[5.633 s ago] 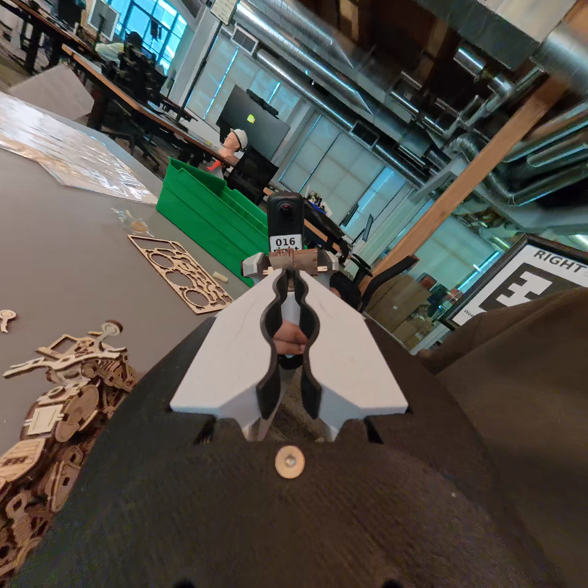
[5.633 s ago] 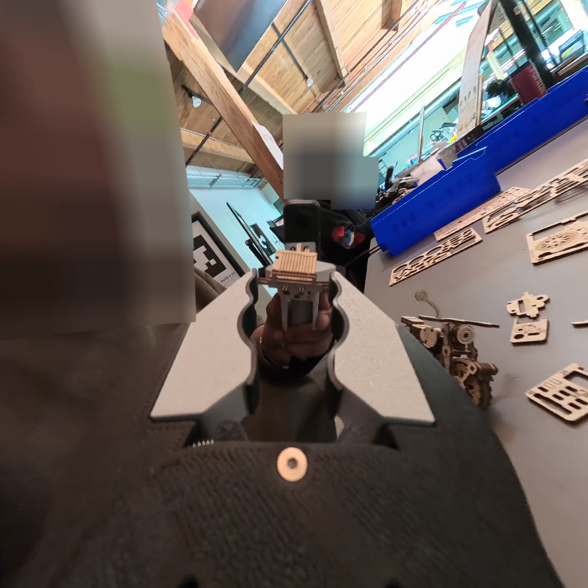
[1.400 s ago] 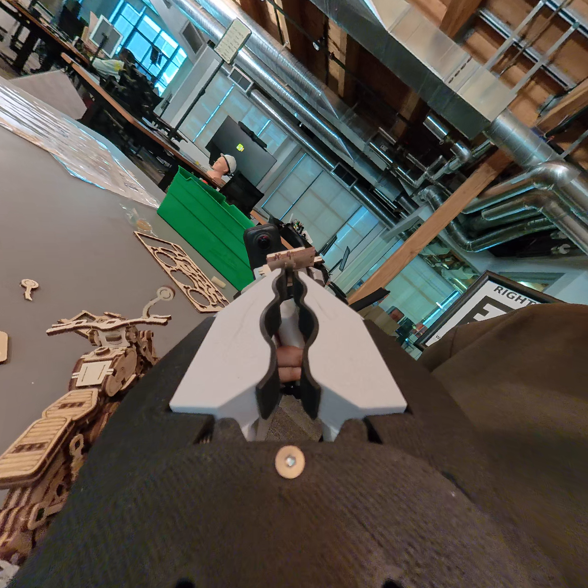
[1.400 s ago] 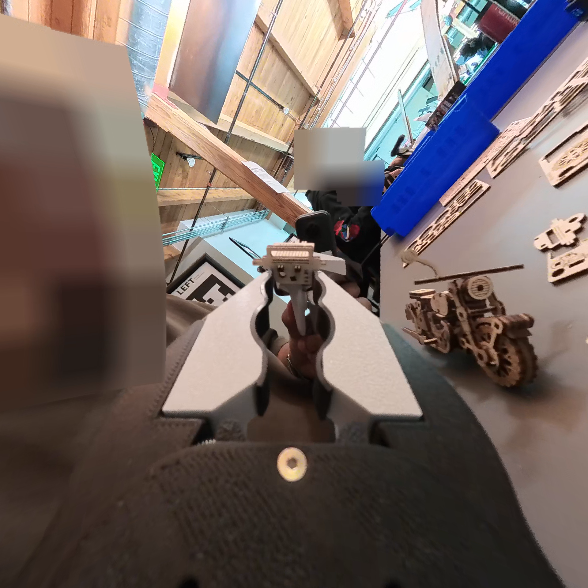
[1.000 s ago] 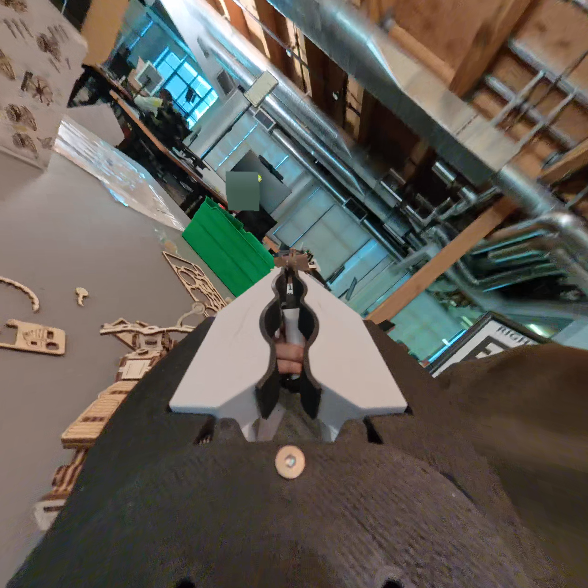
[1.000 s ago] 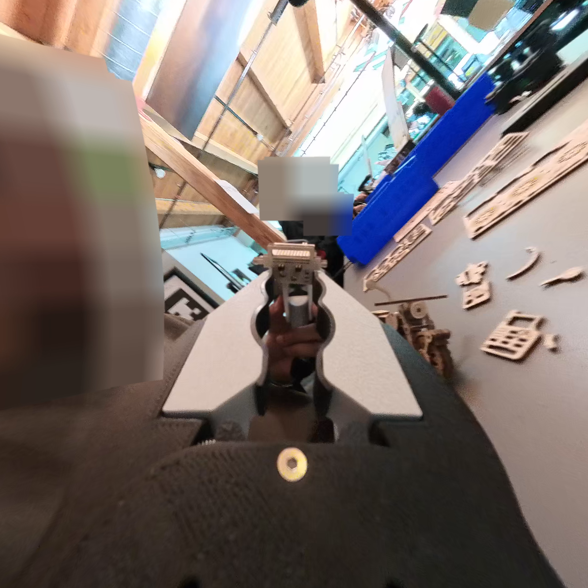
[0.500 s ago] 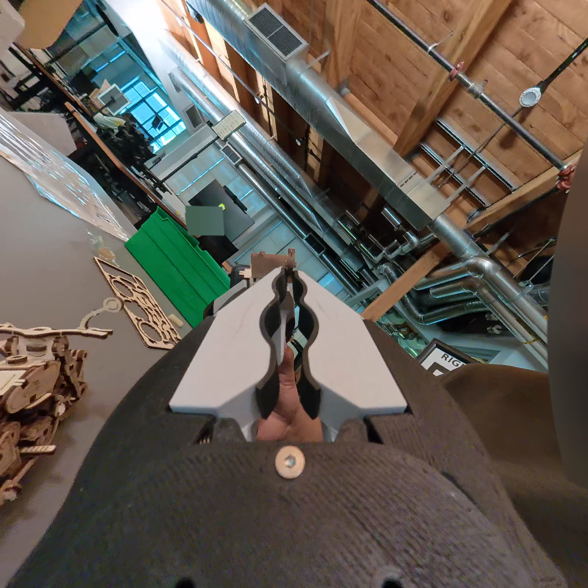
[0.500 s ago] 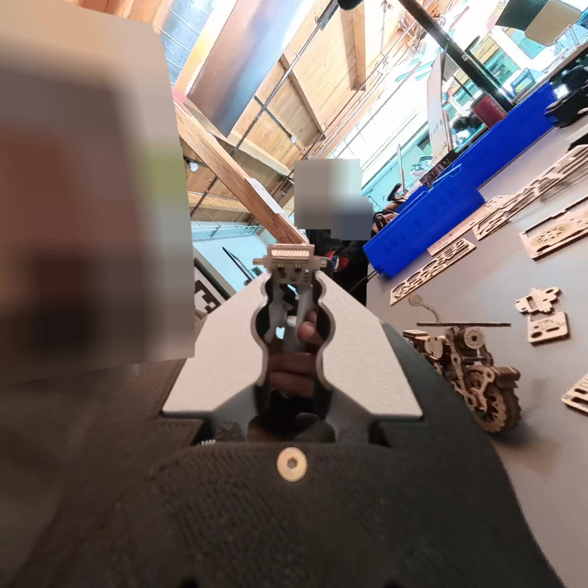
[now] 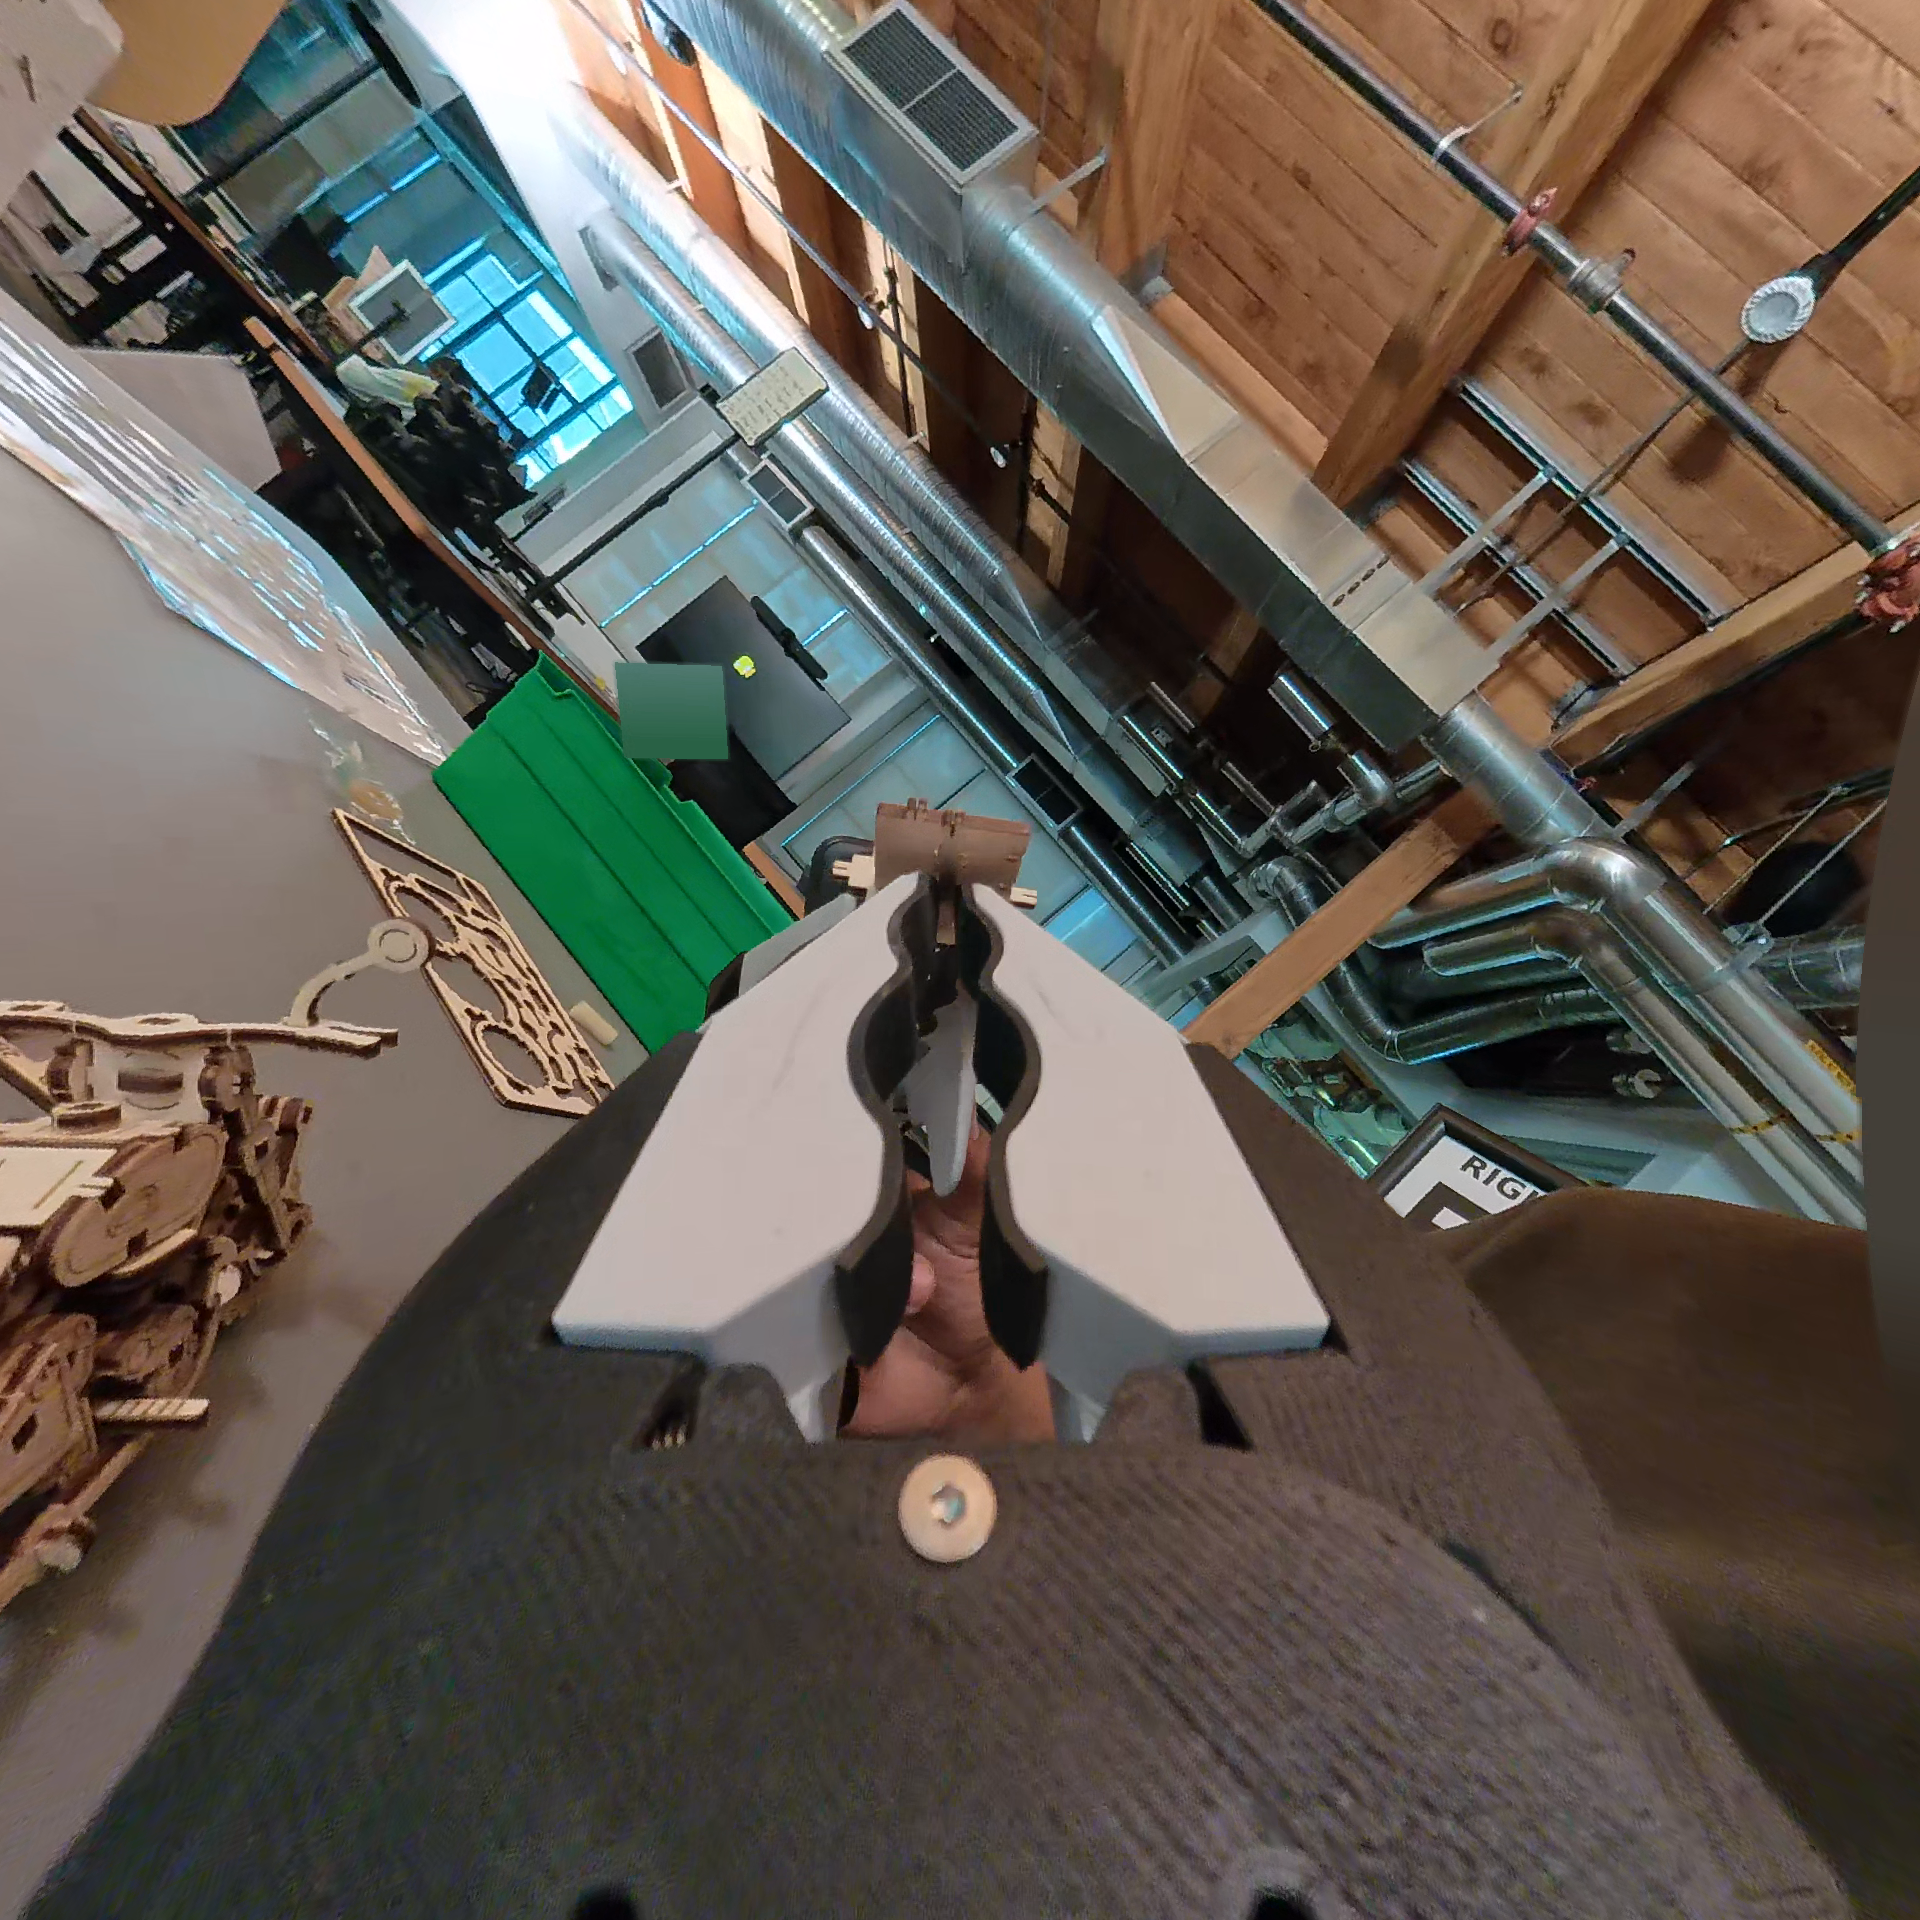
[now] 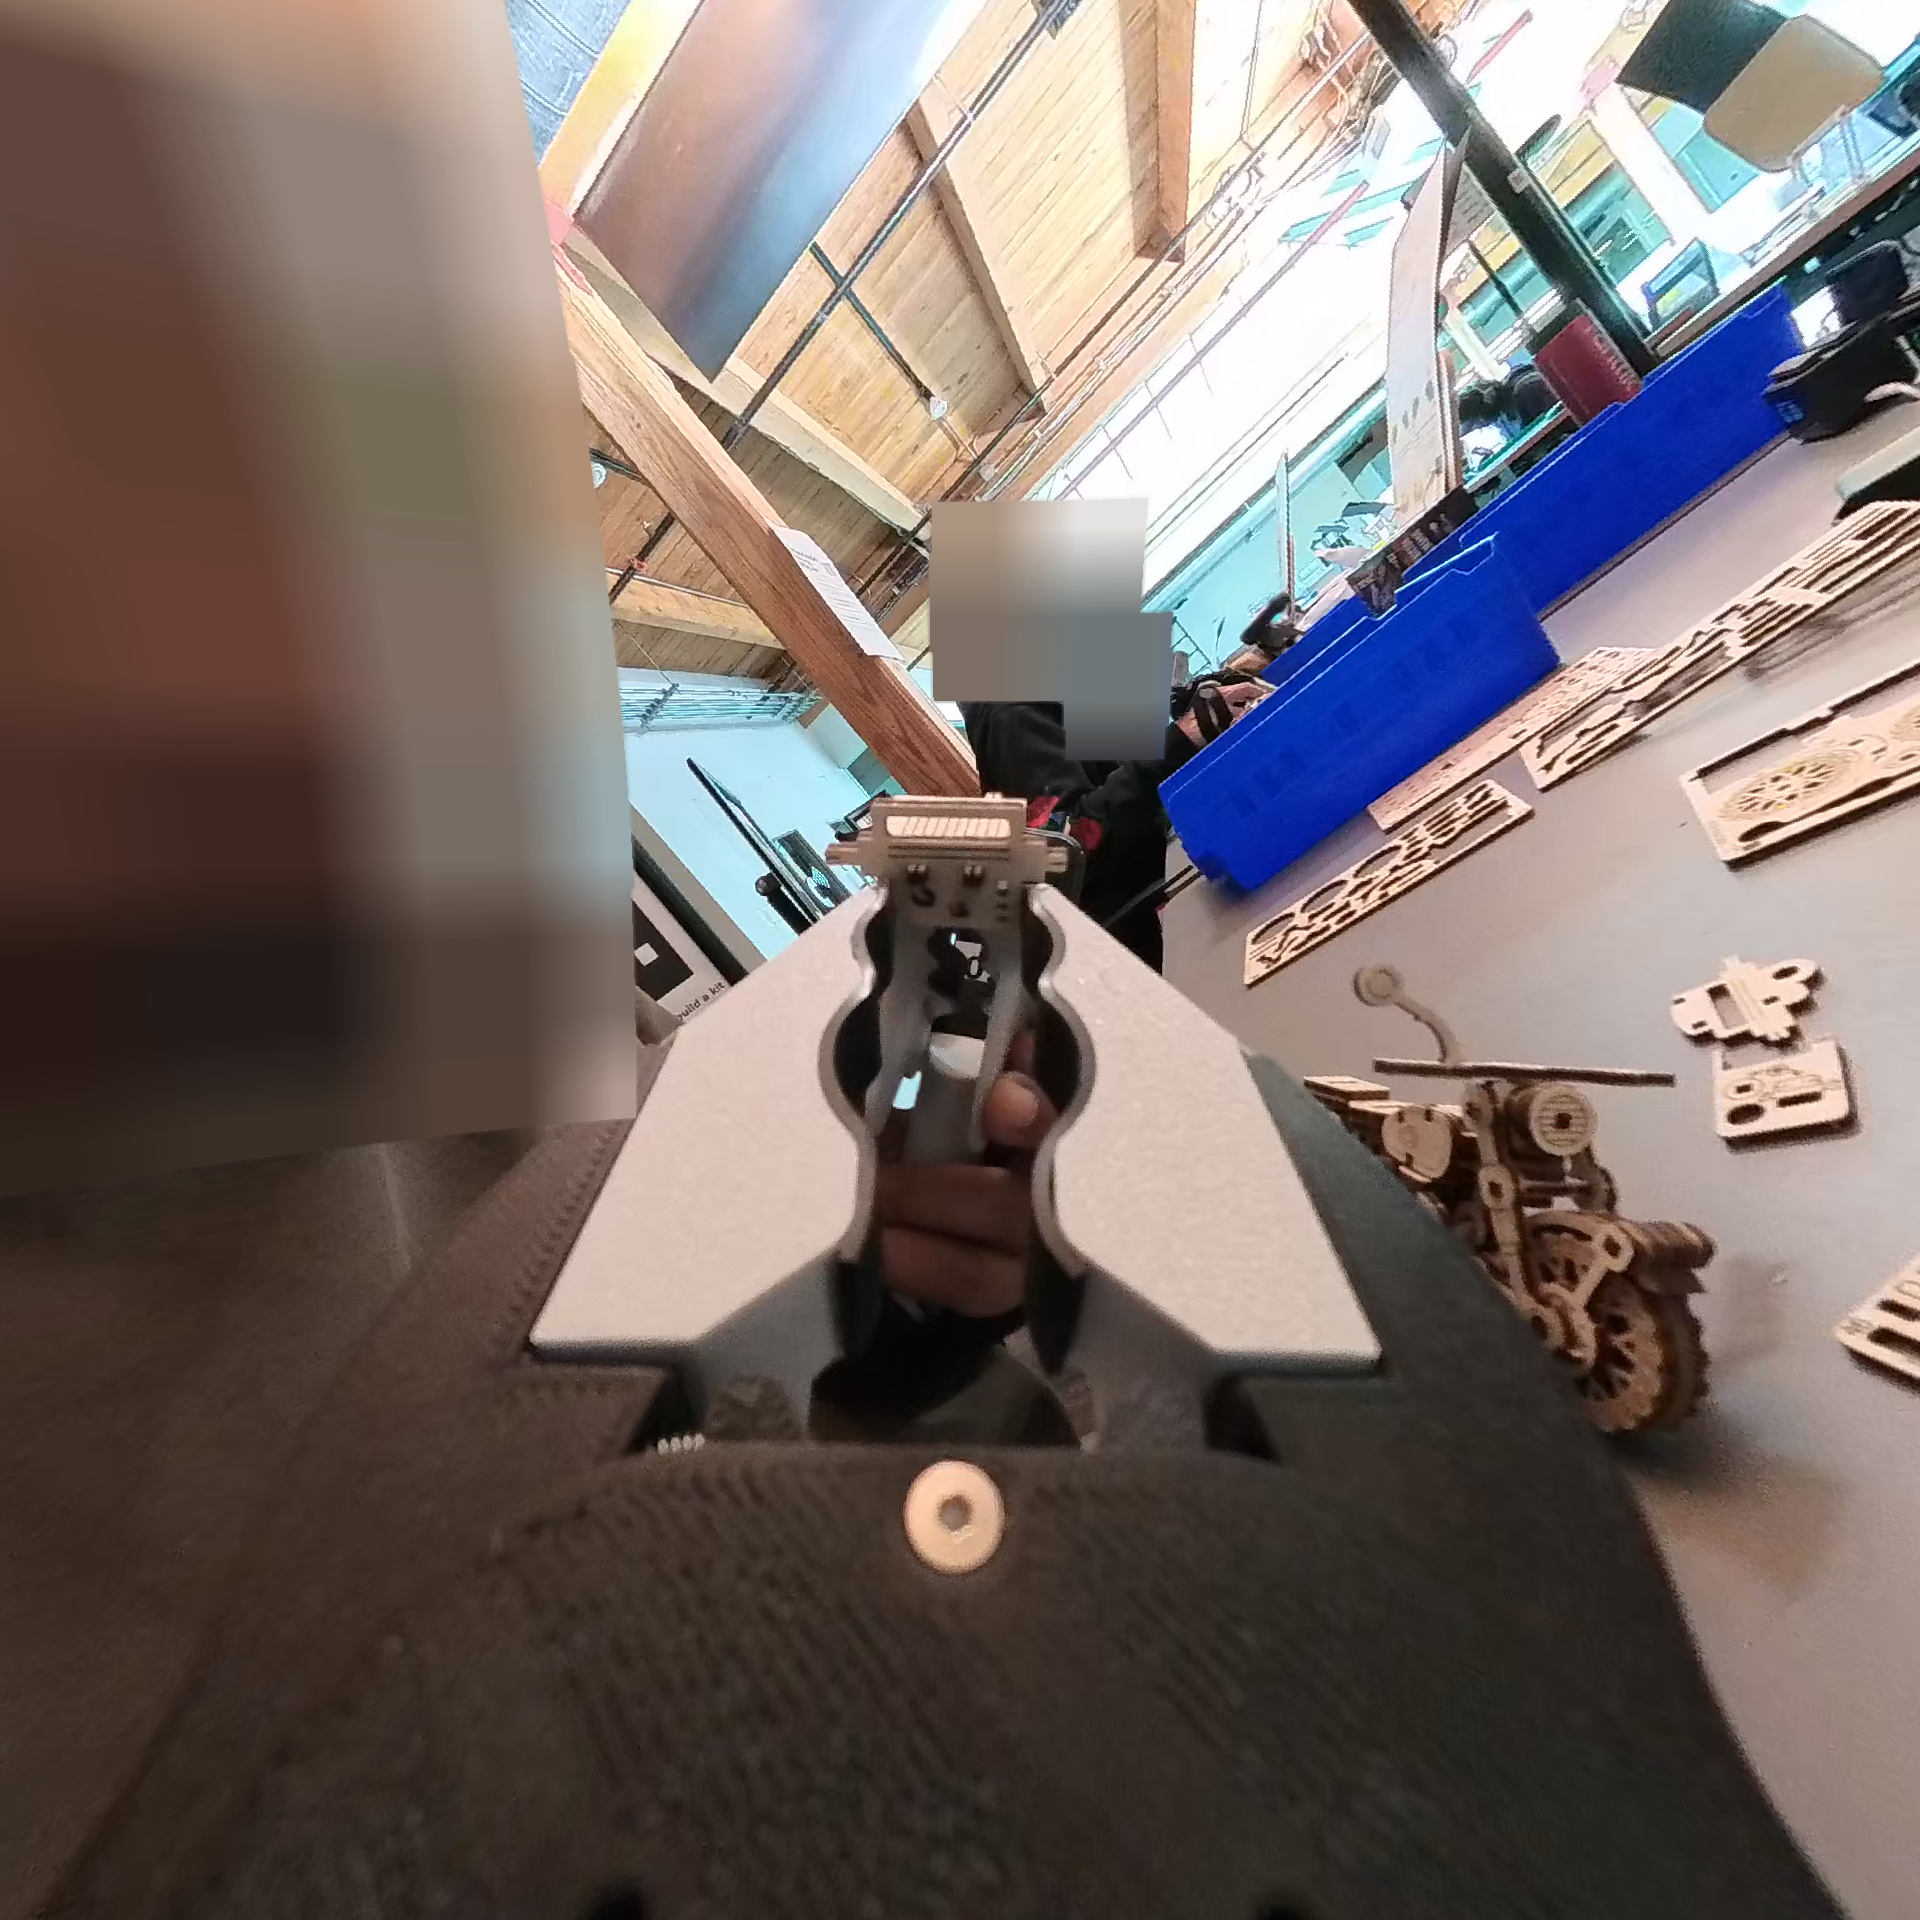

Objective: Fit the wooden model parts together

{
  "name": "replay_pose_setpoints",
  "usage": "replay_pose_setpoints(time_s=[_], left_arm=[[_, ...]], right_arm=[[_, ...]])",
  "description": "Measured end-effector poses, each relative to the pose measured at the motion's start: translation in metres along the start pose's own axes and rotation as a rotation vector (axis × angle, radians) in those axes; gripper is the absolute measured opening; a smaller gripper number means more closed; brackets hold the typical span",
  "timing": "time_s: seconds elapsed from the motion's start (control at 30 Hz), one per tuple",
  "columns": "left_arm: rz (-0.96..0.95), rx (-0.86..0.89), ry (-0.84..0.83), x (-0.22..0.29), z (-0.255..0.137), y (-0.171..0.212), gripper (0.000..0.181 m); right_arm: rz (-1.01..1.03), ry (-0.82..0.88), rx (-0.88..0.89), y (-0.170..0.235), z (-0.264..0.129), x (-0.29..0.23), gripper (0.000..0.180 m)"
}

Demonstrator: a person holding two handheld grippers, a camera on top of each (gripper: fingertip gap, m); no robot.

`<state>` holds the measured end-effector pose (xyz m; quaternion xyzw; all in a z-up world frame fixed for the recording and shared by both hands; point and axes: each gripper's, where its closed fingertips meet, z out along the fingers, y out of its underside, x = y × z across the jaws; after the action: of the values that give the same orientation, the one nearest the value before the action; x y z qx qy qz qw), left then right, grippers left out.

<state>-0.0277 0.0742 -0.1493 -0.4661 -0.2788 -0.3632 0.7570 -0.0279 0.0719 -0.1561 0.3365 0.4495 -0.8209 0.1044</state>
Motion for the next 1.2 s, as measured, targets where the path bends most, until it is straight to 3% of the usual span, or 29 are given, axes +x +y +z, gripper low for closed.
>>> replay_pose_setpoints(time_s=[0.43, 0.73, 1.2], left_arm=[[-0.010, -0.017, 0.023, -0.0001, 0.0001, 0.0011, 0.001], [0.092, -0.048, -0.013, -0.0021, -0.0001, 0.0017, 0.000], [-0.006, -0.136, -0.042, -0.0098, -0.0001, 0.0090, 0.001]], right_arm=[[0.055, -0.017, 0.006, 0.0012, 0.0000, 0.0018, 0.024], [0.079, -0.016, -0.005, 0.0030, -0.0004, 0.0040, 0.024], [0.008, 0.045, -0.077, 0.0075, -0.0047, 0.0099, 0.023]])
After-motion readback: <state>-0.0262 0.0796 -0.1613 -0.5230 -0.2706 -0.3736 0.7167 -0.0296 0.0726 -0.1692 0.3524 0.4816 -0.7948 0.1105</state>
